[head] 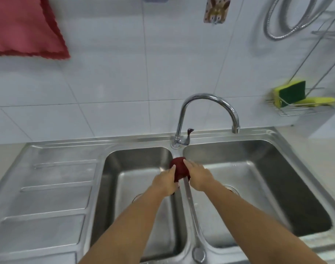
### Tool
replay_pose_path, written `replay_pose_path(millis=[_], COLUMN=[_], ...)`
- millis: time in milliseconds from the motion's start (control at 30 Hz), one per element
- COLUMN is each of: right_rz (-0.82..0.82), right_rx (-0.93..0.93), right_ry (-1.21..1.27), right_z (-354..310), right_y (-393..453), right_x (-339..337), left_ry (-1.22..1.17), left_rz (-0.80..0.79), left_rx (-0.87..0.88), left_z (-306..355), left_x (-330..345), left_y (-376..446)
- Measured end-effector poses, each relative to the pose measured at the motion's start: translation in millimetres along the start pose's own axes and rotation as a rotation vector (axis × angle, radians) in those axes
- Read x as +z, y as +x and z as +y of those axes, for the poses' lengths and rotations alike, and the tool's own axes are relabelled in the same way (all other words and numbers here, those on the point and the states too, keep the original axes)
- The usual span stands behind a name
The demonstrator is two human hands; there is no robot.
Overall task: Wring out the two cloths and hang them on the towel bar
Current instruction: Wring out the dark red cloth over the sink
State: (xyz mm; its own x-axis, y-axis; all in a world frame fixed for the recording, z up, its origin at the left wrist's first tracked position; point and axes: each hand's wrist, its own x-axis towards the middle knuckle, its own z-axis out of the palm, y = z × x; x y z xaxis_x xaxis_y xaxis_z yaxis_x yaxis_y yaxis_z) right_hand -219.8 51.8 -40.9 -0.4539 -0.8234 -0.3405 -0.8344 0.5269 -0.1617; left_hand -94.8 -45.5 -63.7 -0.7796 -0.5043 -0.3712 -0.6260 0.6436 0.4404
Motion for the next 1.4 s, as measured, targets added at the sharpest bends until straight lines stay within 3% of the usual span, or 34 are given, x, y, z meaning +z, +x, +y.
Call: replay_pose_path(millis=[233,433,533,667,833,1033,1133,1200,1300,1400], right_rz=[-0.033,0.032,0.051,0.059,0.028,-0.065,-0.103,-0.124,-0.005,0.11], right_rx=[0.012,0.063,0.041,0.074,0.167,0.087,0.007,-0.052,-0.052,0.031], right_ry=[0.23,0.309,0.353,0.588,0.95,1.112,1.115,0.991,0.734,0.823], right_z=[6,12,15,10,2,-17,-23,-31,-49,-65], right_y=[13,4,0,-17,-29,-50,-57,-65,-70,-66], right_x=[12,23,22,18,9,-17,-21,-20,-10,-2], left_ry=[-0.362,-0.412,-0.305,-0.167,-0.352,-0.456,-0.536,-0.654,-0.893,-1.061], left_rz=[0.045,0.122,0.161,0.197,0.153,0.245,0.309,0.327,0.328,0.288], left_rx=[-0.102,-0.122,-0.115,-0.102,-0.055,-0.081,-0.07,-0.064,-0.07,-0.08], left_z=[3,7,6,13,18,22,20,22,25,28], left_x=[13,19,16,15,9,-16,-33,-44,-61,-76], left_y=[3,-5,-7,-18,-35,-59,-71,-80,-94,-107])
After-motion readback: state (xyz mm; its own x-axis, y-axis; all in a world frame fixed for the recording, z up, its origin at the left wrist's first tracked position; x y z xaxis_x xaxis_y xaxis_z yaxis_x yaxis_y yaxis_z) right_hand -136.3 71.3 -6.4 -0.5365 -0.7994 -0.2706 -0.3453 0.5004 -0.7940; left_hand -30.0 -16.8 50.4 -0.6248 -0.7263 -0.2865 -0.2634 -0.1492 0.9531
